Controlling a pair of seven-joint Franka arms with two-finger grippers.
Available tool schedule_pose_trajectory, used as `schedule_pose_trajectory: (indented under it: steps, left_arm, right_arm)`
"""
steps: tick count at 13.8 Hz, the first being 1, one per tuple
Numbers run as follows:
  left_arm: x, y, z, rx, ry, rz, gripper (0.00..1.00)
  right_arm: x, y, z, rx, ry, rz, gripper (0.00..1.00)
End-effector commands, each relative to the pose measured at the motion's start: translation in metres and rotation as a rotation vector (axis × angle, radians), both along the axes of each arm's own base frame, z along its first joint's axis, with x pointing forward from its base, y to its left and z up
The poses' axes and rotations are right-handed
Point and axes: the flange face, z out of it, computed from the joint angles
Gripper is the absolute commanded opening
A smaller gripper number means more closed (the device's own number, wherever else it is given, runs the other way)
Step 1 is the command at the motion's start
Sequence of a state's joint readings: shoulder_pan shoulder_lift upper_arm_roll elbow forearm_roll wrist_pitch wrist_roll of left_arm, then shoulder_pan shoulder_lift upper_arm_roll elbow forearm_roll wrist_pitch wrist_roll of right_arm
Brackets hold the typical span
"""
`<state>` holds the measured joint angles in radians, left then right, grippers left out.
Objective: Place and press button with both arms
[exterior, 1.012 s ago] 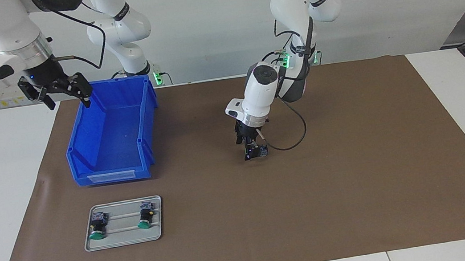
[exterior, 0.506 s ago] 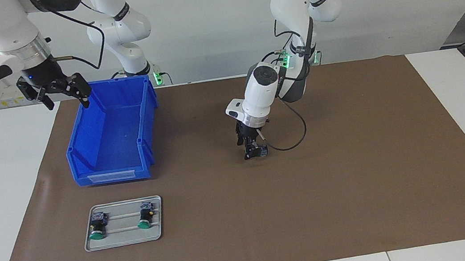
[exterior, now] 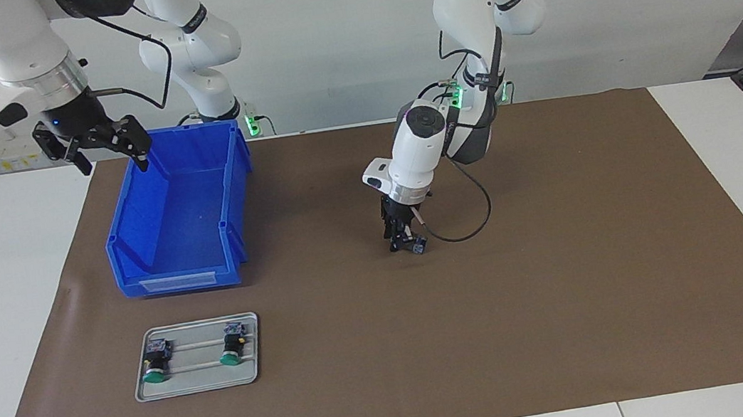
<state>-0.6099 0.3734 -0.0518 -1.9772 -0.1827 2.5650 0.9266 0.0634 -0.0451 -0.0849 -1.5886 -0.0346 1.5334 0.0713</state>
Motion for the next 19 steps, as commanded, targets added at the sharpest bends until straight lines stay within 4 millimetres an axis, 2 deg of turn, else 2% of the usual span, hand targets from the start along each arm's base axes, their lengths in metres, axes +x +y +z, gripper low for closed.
schedule_pose_trajectory:
  steps: [1,4,6,8,12,14,16,19]
  left_arm:
    - [0.010,0.009,0.013,0.006,-0.021,-0.011,0.00]
    - [0.018,0.015,0.025,-0.009,-0.036,0.013,0.00]
    - [0.019,0.015,0.025,-0.019,-0.029,0.030,0.00]
    - [0.020,0.019,0.027,-0.061,0.009,0.125,0.00]
    - [0.019,0.024,0.044,-0.120,0.068,0.288,0.00]
    - [0.026,0.045,0.055,-0.123,0.133,0.388,0.00]
    - [0.027,0.053,0.068,-0.193,0.210,0.481,0.00]
    - [0.029,0.068,0.072,-0.247,0.343,0.617,0.00]
  right_arm:
    - [-0.005,-0.001,0.002,0.025,-0.009,0.017,1.00]
    - [-0.005,-0.001,0.002,0.025,-0.009,0.017,1.00]
    - [-0.005,0.000,0.002,0.025,-0.009,0.019,1.00]
    - [-0.004,0.000,0.001,0.025,-0.007,0.019,1.00]
    - [-0.005,-0.001,0.002,0.025,-0.007,0.017,1.00]
    - [-0.005,-0.001,0.001,0.025,-0.006,0.017,1.00]
    - [-0.005,0.000,0.002,0.025,-0.007,0.019,1.00]
    - [-0.005,0.000,0.002,0.025,-0.007,0.019,1.00]
